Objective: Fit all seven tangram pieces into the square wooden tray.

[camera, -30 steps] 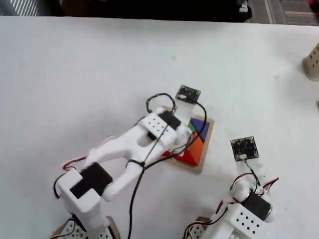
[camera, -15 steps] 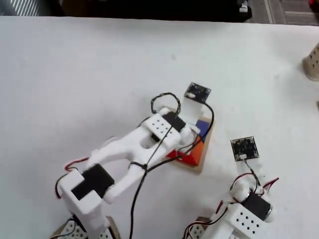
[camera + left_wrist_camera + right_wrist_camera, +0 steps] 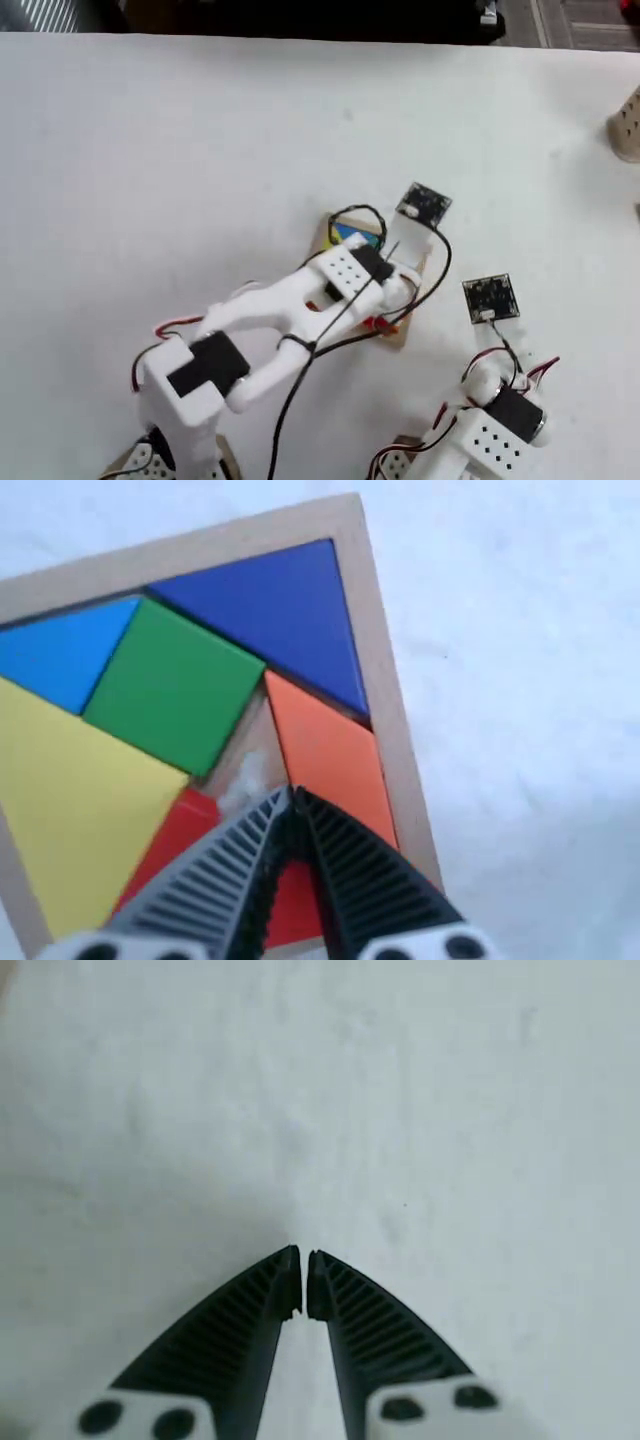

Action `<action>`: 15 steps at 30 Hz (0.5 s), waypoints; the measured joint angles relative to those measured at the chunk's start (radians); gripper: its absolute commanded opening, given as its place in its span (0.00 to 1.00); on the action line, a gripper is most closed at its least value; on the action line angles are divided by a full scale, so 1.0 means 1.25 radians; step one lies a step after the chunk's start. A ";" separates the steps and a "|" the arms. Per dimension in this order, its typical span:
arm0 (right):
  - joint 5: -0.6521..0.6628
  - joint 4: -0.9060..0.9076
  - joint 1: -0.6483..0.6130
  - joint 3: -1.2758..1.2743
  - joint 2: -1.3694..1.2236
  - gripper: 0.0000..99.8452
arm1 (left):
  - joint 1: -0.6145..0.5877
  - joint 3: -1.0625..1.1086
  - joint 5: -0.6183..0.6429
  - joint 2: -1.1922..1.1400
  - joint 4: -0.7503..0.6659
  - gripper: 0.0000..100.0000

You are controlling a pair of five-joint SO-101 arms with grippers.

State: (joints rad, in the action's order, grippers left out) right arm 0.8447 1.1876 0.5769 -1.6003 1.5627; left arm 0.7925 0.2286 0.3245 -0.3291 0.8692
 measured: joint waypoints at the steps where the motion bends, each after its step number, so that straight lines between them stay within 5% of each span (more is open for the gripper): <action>1: 0.000 0.000 0.000 0.000 0.000 0.02 | 0.004 -0.001 0.000 -0.002 0.000 0.02; 15: 0.000 0.000 0.000 0.000 0.000 0.02 | -0.004 -0.007 0.000 -0.021 -0.075 0.02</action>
State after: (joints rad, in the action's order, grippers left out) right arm 0.8447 1.1876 0.5769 -1.6003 1.5627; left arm 0.7879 0.2194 0.3245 -0.3552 0.7756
